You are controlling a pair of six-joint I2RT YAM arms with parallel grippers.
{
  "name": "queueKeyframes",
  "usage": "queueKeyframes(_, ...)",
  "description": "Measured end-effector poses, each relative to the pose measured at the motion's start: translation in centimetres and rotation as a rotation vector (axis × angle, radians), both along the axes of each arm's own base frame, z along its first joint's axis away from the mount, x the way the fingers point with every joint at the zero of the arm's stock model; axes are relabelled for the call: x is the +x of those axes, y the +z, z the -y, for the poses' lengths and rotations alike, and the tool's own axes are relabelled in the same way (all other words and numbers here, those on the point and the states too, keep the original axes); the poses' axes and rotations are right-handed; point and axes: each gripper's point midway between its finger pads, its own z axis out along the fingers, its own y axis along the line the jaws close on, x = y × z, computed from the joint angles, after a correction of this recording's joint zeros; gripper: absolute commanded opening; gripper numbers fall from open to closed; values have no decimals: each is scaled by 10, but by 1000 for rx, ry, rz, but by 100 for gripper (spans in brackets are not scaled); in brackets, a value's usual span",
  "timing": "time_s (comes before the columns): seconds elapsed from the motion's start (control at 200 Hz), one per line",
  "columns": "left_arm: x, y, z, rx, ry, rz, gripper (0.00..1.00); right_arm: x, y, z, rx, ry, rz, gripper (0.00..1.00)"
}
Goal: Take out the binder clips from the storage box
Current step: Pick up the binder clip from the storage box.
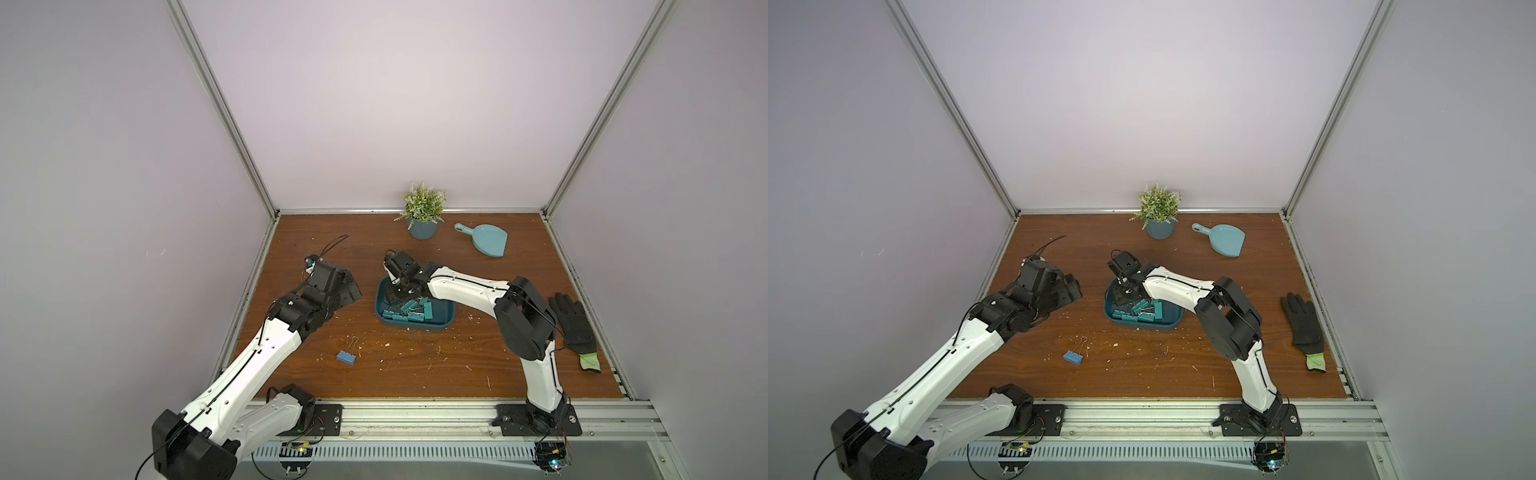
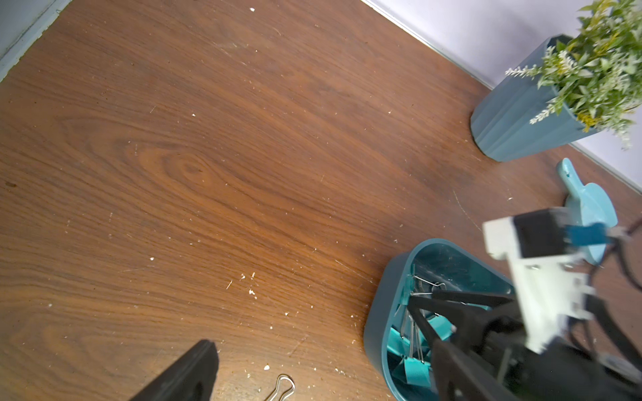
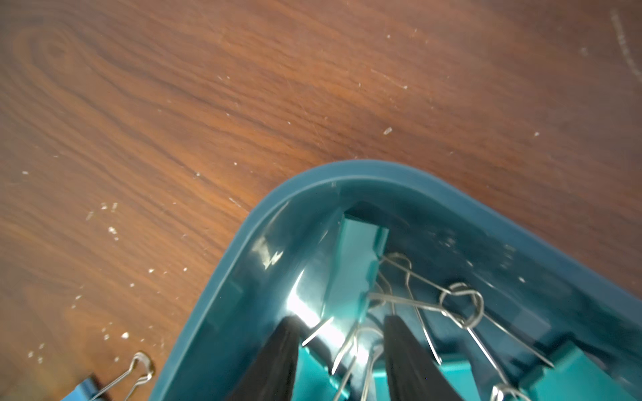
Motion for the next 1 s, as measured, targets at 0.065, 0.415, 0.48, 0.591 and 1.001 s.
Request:
queueKeyframes(0.065, 0, 0, 0, -1, 0, 2, 99, 1, -6, -2, -9, -3, -10, 45)
queueKeyframes(0.415, 1, 1, 0, 1, -2, 4, 99, 4, -18, -4, -35, -11, -36, 45)
queueKeyframes(0.48, 1, 1, 0, 1, -2, 5, 99, 5, -18, -6, -34, -11, -36, 45)
queueKeyframes(0.591, 1, 1, 0, 3, 0, 6, 99, 6, -18, -6, -36, -14, -35, 45)
queueKeyframes(1.001, 1, 2, -3, 11, 7, 17, 99, 8, -19, -7, -33, -20, -31, 50)
